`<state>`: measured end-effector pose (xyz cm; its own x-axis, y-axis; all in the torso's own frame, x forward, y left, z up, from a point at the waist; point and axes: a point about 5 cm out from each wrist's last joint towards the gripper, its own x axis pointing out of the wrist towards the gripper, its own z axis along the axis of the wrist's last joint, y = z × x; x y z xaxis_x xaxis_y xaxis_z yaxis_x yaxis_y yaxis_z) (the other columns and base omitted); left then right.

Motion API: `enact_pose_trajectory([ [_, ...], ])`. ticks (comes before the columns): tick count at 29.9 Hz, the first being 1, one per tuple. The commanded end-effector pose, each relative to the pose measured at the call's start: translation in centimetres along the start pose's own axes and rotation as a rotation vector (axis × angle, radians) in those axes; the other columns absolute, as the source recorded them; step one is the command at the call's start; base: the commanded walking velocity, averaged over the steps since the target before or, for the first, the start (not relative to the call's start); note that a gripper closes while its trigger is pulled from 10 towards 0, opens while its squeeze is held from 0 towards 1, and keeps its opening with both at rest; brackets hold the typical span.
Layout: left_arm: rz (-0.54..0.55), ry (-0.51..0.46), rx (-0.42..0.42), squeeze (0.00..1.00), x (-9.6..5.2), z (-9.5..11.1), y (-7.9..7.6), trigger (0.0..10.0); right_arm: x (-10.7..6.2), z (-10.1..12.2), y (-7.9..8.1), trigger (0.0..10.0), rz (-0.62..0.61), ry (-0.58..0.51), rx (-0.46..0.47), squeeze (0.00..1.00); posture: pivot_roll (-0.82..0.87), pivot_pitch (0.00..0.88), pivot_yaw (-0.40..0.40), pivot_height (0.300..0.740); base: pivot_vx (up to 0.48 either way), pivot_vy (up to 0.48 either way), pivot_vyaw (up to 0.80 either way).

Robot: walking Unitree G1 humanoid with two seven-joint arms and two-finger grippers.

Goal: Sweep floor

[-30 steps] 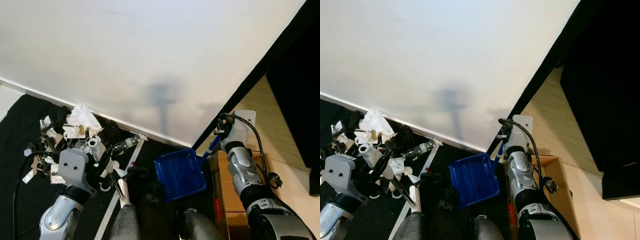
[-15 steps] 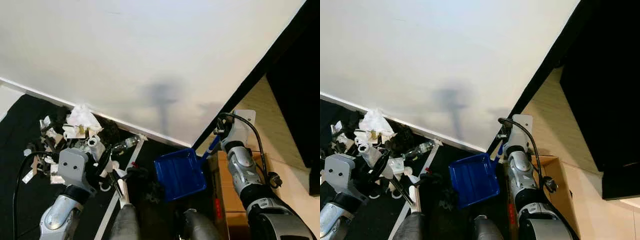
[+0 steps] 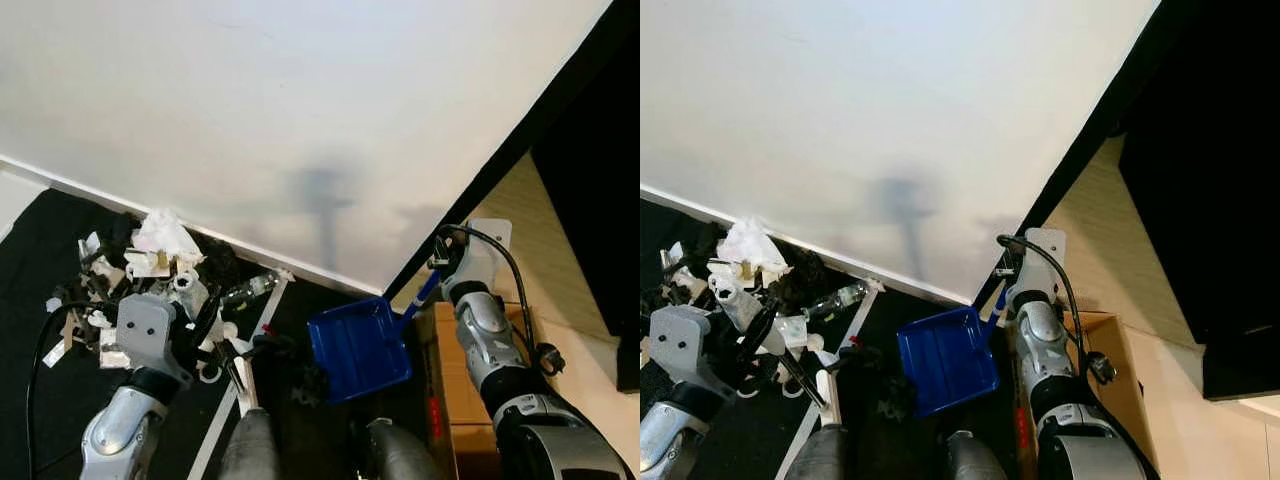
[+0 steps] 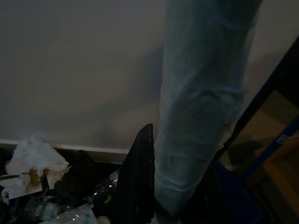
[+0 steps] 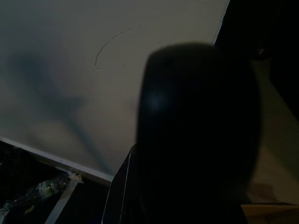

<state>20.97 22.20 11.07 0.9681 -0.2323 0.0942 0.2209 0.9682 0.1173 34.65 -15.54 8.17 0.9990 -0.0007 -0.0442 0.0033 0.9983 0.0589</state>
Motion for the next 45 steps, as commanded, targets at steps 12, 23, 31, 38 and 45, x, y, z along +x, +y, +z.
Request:
enact_pose_trajectory([
  [12,0.033,0.024,0.029,0.00,0.6,-0.7,0.7,10.0,-0.8,-2.3,0.0,10.0,-0.015,0.108,0.049,0.00,0.33,0.206,-0.091,0.740,0.000,0.000,0.00],
  [23,0.043,0.033,0.016,0.00,1.1,-1.3,0.3,10.0,-0.3,-1.6,-0.1,10.0,-0.020,0.091,0.053,0.00,0.33,0.199,-0.090,0.740,0.000,0.000,0.00],
  [31,0.005,0.087,0.096,0.00,-0.2,-1.5,1.3,10.0,-0.3,-1.5,-0.8,10.0,-0.035,0.083,0.044,0.00,0.31,0.197,-0.087,0.740,0.000,0.000,0.00],
  [38,-0.025,0.093,0.043,0.00,1.0,-2.7,-0.1,10.0,-0.5,-1.7,-0.9,10.0,-0.037,0.088,0.038,0.00,0.30,0.192,-0.093,0.740,0.000,0.000,0.00],
  [45,-0.035,0.060,-0.019,0.00,3.1,-3.2,-2.2,10.0,-0.3,-1.5,-0.7,10.0,-0.018,0.091,0.029,0.00,0.27,0.186,-0.116,0.740,0.000,0.000,0.00],
])
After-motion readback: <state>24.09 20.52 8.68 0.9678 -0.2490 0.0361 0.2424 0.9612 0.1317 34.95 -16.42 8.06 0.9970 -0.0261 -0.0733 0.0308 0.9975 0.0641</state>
